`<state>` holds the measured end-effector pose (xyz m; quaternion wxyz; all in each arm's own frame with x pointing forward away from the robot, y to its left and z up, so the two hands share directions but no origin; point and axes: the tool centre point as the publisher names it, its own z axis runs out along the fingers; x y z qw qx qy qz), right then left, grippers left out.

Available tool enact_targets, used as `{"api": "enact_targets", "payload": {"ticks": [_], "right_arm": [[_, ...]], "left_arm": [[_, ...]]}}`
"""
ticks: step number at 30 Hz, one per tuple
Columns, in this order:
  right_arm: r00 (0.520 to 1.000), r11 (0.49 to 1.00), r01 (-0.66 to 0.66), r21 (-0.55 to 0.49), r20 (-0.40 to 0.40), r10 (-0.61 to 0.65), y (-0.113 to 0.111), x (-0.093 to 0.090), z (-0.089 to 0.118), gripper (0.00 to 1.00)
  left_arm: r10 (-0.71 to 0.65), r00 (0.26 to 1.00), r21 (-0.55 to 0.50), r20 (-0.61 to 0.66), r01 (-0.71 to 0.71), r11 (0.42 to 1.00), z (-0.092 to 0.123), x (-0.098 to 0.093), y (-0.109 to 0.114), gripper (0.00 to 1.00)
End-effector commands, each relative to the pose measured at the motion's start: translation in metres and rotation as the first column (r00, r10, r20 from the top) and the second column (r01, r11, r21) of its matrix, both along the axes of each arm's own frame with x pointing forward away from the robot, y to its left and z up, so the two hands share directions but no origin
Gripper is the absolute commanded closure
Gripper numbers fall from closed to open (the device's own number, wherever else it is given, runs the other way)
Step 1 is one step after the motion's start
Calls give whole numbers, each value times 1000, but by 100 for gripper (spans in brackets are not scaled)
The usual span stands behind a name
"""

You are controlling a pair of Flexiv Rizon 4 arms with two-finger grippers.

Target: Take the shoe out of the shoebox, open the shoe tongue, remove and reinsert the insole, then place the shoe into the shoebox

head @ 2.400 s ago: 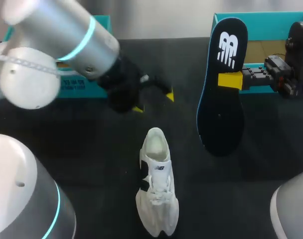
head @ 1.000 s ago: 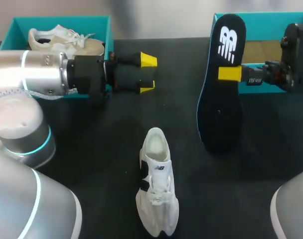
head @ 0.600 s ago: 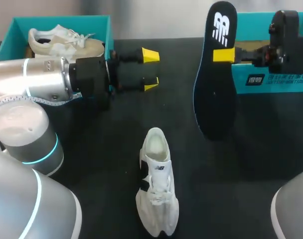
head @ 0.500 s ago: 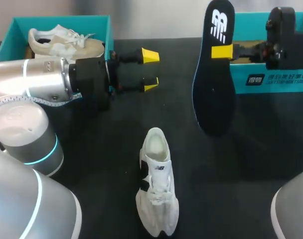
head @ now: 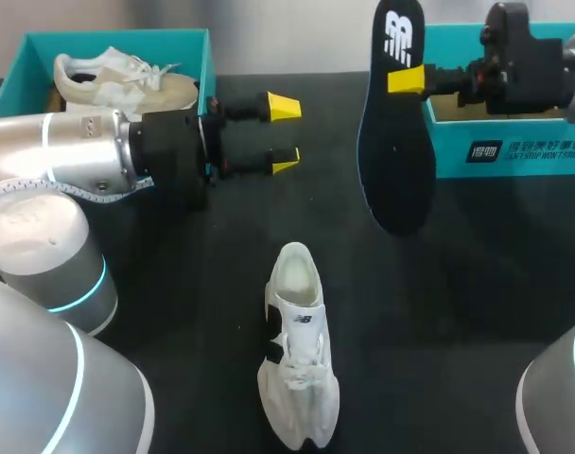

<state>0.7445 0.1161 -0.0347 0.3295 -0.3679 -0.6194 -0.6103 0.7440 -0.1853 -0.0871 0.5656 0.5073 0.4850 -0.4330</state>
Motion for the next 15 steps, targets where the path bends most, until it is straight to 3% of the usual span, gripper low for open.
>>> {"api": "enact_targets", "payload": {"ticks": [1, 2, 15], "right_arm": [[982, 994, -85, -63, -174, 73, 17, 33, -6, 100], [967, 991, -125, -53, -228, 109, 20, 35, -8, 100], [969, 994, -110, -27, -227, 101, 23, 40, -11, 100]], "left_arm": [[1, 1000, 0, 1, -1, 1000, 0, 0, -1, 0], [1, 1000, 0, 1, -1, 1000, 0, 0, -1, 0], [1, 1000, 0, 1, -1, 1000, 0, 0, -1, 0]]}}
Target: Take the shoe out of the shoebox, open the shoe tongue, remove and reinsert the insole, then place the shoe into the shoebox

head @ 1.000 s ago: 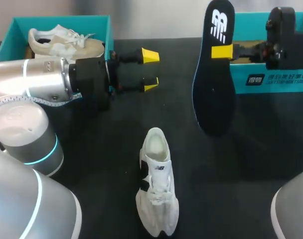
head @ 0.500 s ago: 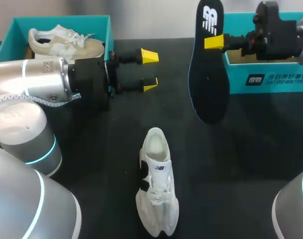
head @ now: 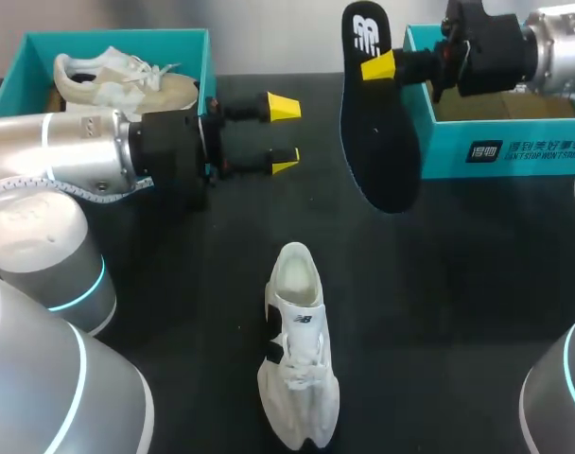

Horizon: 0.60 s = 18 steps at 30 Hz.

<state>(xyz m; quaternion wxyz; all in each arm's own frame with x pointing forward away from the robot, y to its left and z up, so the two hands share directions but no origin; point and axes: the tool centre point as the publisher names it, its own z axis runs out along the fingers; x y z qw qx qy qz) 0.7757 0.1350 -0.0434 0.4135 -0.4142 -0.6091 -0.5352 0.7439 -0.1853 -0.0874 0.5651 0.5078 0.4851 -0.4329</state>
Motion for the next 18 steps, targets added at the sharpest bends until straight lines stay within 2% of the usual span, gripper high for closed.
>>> {"api": "enact_targets", "payload": {"ticks": [1, 3, 6, 8, 12, 18], "right_arm": [[999, 999, 0, 50, -42, 3, 9, 17, -9, 100], [995, 998, -1, 59, -97, 7, 18, 25, -19, 100], [983, 997, -4, 74, -182, 18, 28, 31, -33, 100], [978, 998, -5, 60, -208, 17, 32, 33, -39, 100], [964, 1000, -4, 29, -265, 12, 39, 34, -46, 100], [950, 999, 4, 48, -312, 11, 47, 33, -58, 100]], "left_arm": [[2, 1000, -1, 1, -2, 1000, 0, 0, -1, 0], [2, 1000, -1, 1, -2, 1000, 0, 0, -1, 0], [-3, 1000, -22, -3, 3, 1000, -2, 10, -2, 0], [-22, 1000, -39, -17, 21, 999, -4, 17, -1, 0], [-32, 999, 0, -25, 32, 1000, -14, 26, 1, 0], [-29, 999, 30, -33, 30, 999, -26, 31, -2, 0]]}}
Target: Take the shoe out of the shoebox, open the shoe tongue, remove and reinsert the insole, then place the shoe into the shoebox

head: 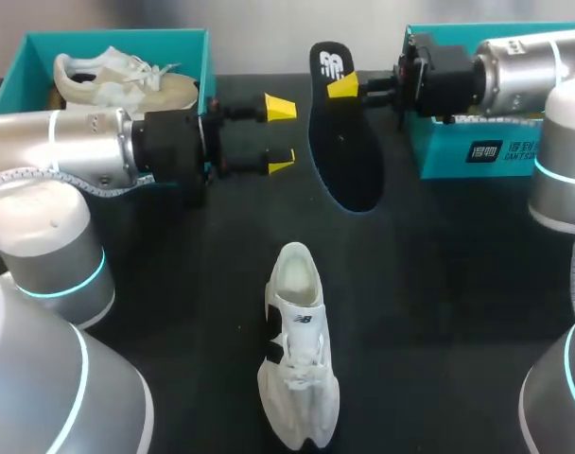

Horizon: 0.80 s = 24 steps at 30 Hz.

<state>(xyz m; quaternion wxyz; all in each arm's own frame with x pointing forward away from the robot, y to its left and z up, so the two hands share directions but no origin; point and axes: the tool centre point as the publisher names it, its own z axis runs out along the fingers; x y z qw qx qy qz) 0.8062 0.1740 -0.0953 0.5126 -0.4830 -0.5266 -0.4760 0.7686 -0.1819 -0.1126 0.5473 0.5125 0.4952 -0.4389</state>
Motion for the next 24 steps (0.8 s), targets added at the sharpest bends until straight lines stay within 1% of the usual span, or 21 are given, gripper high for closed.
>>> {"api": "enact_targets", "payload": {"ticks": [1, 5, 10, 13, 16, 23, 24], "right_arm": [[1000, 1000, 5, 0, -17, -5, 9, 4, -8, 100], [999, 1000, 23, -20, -47, -24, 11, 6, -15, 100], [999, 1000, 23, -20, -47, -24, 11, 6, -15, 100], [999, 1000, 23, -20, -47, -24, 11, 6, -15, 100], [999, 1000, 23, -20, -47, -24, 11, 6, -15, 100], [999, 1000, 23, -20, -47, -24, 11, 6, -15, 100], [999, 1000, 23, -20, -47, -24, 11, 6, -15, 100]], "left_arm": [[-14, 1000, 4, -3, 14, 1000, -2, 6, -6, 0], [-13, 1000, -9, -1, 13, 1000, -7, 4, -9, 0], [-6, 1000, -27, 10, 6, 1000, -11, 3, -18, 0], [-5, 1000, -24, 20, 5, 1000, -12, 6, -25, 0], [1, 999, 5, 39, -1, 1000, -13, 10, -32, 0], [6, 999, -23, 34, -6, 1000, -6, 17, -43, 0], [6, 999, -28, 32, -5, 1000, -5, 16, -44, 4]]}}
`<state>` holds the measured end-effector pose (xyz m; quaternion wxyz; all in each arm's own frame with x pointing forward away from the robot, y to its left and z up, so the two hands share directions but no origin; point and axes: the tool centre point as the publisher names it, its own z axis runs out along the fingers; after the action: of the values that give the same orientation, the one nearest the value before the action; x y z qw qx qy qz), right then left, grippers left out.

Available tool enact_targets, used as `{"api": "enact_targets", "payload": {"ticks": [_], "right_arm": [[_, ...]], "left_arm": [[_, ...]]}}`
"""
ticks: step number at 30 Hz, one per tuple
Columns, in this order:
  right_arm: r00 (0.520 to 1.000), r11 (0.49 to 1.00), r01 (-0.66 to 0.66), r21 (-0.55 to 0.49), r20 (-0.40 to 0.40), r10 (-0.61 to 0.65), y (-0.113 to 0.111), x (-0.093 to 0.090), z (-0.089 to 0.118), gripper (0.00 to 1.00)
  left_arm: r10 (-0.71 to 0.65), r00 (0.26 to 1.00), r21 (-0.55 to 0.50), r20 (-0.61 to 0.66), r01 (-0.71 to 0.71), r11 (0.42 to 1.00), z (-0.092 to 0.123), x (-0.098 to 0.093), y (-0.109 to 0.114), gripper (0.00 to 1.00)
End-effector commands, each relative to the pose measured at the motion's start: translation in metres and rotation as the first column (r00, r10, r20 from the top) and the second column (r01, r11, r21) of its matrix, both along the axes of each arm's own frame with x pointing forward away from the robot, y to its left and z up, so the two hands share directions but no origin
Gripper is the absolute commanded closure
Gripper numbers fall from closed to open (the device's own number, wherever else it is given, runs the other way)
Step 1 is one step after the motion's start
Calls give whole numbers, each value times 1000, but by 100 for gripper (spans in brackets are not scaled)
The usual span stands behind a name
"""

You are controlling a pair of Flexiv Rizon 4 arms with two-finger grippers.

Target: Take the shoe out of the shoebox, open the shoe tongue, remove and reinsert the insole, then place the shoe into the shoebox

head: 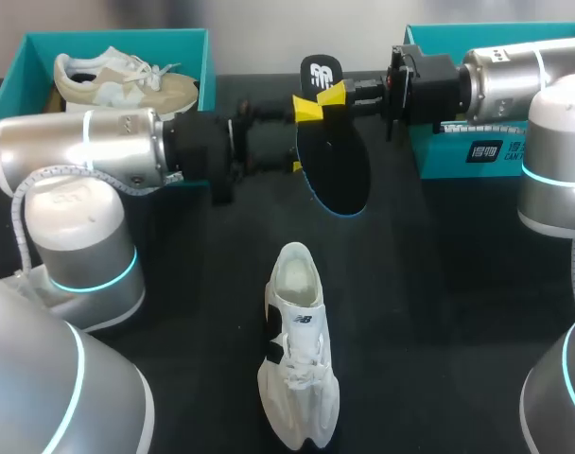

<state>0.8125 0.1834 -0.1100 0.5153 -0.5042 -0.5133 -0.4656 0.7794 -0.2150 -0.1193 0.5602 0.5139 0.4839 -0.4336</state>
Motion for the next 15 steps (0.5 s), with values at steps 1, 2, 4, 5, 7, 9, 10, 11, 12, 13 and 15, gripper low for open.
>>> {"api": "enact_targets", "payload": {"ticks": [1, 2, 4, 5, 7, 9, 10, 11, 12, 13, 15], "right_arm": [[1000, 1000, 1, -2, 0, -1, 2, 0, 0, 100], [1000, 1000, 1, -2, 0, -1, 2, 0, 0, 100], [1000, 1000, 1, -2, 0, -1, 2, 0, 0, 100], [1000, 1000, 1, -2, 0, -1, 2, 0, 0, 100], [1000, 1000, 1, -2, 0, -1, 2, 0, 0, 100], [1000, 1000, 1, -2, 0, -1, 2, 0, 0, 100], [1000, 1000, 1, -2, 0, -1, 2, 0, 0, 100], [1000, 1000, 1, -2, 0, -1, 2, 0, 0, 100], [1000, 1000, 1, -2, 0, -1, 2, 0, 0, 100], [1000, 1000, 1, -2, 0, -1, 2, 0, 0, 100], [1000, 1000, 1, -2, 0, -1, 2, 0, 0, 100]], "left_arm": [[0, 1000, -12, 0, 0, 1000, 3, 5, -12, 9], [-1, 1000, -13, 0, 1, 1000, 4, 5, -13, 11], [-6, 1000, -14, -2, 6, 1000, 5, 3, -13, 17], [-5, 1000, -14, -2, 5, 1000, 4, 2, -13, 26], [-1, 1000, -14, -2, 1, 1000, 4, 2, -14, 39], [1, 1000, -16, -2, -1, 1000, 4, 2, -14, 50], [1, 1000, -17, -1, -1, 1000, 5, 2, -14, 51], [3, 1000, -19, 1, -3, 1000, 6, 2, -14, 51], [5, 1000, -20, 3, -5, 1000, 7, 2, -13, 54], [6, 1000, -21, 4, -6, 1000, 8, 2, -12, 54], [5, 1000, -24, 7, -5, 1000, 9, 0, -9, 57]]}}
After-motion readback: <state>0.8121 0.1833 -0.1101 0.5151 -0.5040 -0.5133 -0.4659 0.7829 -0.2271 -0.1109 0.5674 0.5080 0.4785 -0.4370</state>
